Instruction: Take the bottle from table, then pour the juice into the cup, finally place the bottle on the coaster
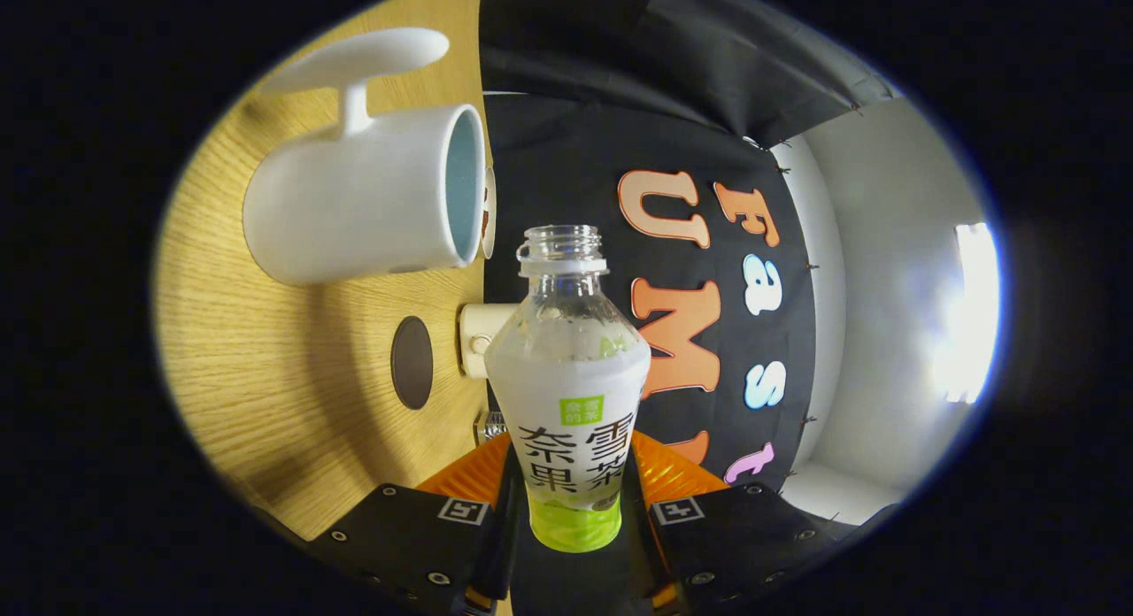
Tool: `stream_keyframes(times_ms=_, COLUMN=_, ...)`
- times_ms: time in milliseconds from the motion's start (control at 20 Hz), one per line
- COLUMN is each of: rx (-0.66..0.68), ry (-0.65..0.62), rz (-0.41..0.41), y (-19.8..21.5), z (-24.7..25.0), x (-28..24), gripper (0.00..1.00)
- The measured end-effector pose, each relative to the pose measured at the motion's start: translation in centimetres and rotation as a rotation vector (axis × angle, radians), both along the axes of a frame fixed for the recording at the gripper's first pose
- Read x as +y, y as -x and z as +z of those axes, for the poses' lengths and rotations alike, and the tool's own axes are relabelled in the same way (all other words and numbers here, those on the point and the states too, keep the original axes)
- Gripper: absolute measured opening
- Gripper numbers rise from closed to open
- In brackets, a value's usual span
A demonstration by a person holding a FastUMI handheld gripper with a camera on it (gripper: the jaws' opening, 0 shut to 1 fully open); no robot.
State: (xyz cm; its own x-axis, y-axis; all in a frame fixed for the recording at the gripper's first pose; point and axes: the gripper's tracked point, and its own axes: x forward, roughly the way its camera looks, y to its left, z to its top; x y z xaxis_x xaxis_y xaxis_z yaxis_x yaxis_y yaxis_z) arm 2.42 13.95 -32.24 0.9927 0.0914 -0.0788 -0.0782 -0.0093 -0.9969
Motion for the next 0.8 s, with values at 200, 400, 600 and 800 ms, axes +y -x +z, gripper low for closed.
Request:
stream_keyframes(times_ms=200, rx=-0.006, ry=0.03, rz=0.009, y=-0.27, z=0.1, x=0.15, gripper=0.53)
stream_keyframes(times_ms=400, rx=-0.002, ry=0.054, rz=0.015, y=-0.23, z=-0.28, x=0.05, gripper=0.53)
stream_keyframes(times_ms=600, rx=-0.007, ry=0.093, rz=0.031, y=-0.22, z=-0.27, x=0.03, gripper=0.53)
stream_keyframes(times_ms=800, rx=-0.023, ry=0.114, rz=0.039, y=-0.29, z=-0.01, x=0.09, gripper=0.53)
